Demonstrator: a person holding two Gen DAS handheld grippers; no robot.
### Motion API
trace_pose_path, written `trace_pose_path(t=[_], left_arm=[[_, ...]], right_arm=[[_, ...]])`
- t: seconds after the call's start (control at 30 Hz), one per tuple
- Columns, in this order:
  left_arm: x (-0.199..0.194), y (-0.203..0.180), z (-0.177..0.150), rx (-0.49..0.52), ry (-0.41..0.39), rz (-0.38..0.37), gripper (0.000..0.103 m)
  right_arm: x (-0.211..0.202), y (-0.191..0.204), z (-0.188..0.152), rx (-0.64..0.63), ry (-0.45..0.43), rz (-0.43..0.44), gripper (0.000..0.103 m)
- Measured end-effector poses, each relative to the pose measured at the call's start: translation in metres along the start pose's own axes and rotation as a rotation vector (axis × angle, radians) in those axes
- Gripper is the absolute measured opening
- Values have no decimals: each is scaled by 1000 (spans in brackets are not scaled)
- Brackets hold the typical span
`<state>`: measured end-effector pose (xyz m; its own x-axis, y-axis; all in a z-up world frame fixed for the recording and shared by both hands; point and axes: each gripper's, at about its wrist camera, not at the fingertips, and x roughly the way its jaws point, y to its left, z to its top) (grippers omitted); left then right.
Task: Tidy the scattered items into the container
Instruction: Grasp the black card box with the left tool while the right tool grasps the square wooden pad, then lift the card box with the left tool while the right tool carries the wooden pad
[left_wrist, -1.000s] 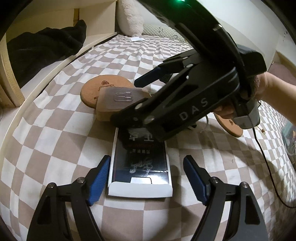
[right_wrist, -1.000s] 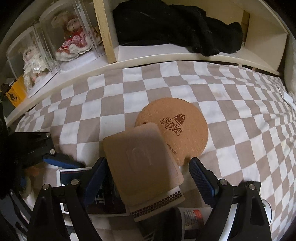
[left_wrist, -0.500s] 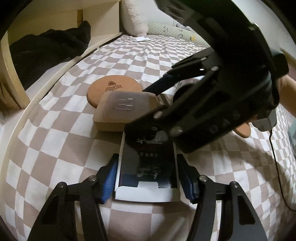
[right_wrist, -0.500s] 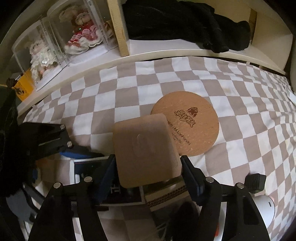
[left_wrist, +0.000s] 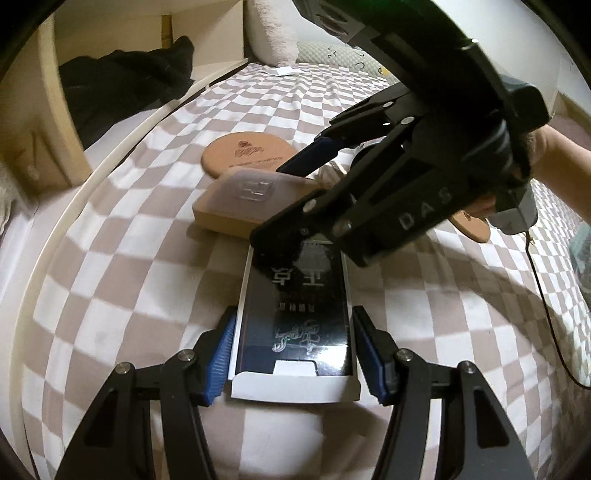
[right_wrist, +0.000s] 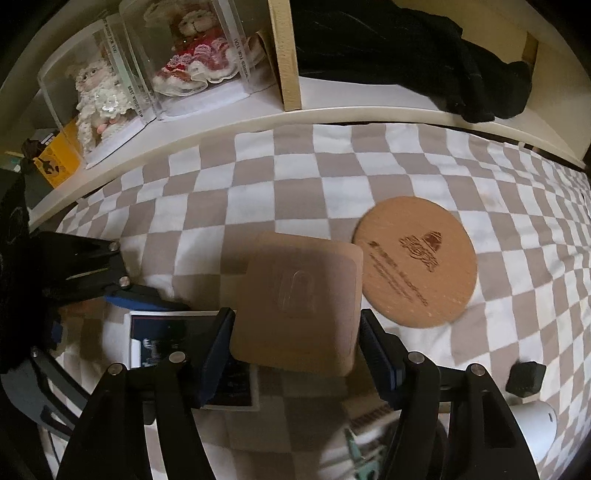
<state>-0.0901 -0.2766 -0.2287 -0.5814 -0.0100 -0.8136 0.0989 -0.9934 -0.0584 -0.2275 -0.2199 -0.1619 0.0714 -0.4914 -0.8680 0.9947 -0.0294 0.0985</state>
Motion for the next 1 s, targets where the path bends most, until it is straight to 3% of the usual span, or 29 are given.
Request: trace_pose_path(t=[0.13, 0.33, 0.47, 0.67, 1.0], left_arm=[[-4, 7, -3, -27, 10, -33, 60], [-1, -1, -2, -8, 9, 1, 62], [0, -4, -3, 3, 0, 4, 72], [3, -12, -5, 57, -7, 55, 74], [1, -7, -7, 31, -13, 90, 74]], right_arm=[[1, 3, 2, 60, 2, -25, 67], [-1, 4, 4, 118, 5, -57, 65], [-10, 4, -2, 161, -1, -90, 65], [-32, -10, -30, 291, -1, -44, 65], [-93, -5, -102, 401, -32, -11, 65]])
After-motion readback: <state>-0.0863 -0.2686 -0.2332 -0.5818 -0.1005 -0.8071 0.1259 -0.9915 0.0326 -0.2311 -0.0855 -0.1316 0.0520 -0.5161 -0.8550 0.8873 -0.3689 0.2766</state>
